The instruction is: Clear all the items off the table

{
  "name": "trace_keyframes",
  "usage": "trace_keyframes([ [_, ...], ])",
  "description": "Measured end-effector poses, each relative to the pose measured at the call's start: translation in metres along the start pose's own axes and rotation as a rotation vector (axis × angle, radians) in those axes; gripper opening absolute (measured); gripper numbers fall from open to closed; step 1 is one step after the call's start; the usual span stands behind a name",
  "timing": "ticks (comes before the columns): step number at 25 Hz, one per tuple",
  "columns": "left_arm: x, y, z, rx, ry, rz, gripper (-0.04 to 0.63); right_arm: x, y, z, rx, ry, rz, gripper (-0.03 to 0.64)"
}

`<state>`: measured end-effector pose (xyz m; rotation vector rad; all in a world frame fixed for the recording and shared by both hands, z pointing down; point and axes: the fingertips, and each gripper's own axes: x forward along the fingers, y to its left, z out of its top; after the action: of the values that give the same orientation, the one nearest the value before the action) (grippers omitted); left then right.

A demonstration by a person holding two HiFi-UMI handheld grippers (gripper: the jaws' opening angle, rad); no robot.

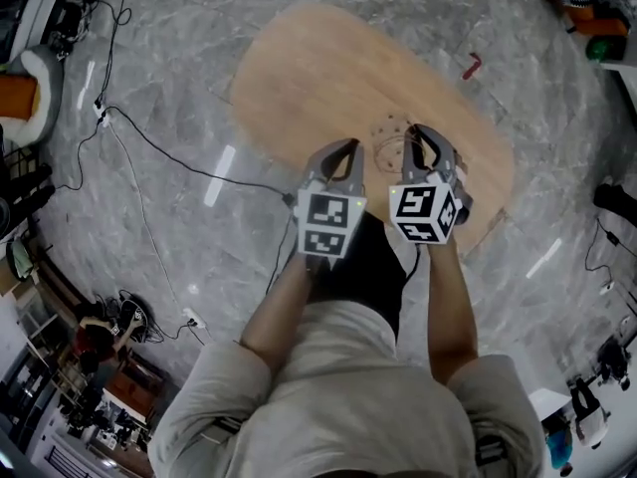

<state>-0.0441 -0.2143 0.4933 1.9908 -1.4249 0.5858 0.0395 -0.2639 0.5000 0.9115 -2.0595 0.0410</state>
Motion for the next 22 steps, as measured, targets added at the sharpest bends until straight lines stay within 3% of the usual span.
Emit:
trace_keyframes([
  [11, -0.073, -0.009, 0.036, 0.1, -0.133, -0.031, 0.02, -0.086, 0.001, 0.041, 0.09, -0.087, -0.156, 0.026],
  [22, -0.156, -0.042, 0.061, 0.156, -0.307, -0.105, 0.02, -0.194, 0.029, 0.055, 0.385, -0.267, -0.314, 0.026],
])
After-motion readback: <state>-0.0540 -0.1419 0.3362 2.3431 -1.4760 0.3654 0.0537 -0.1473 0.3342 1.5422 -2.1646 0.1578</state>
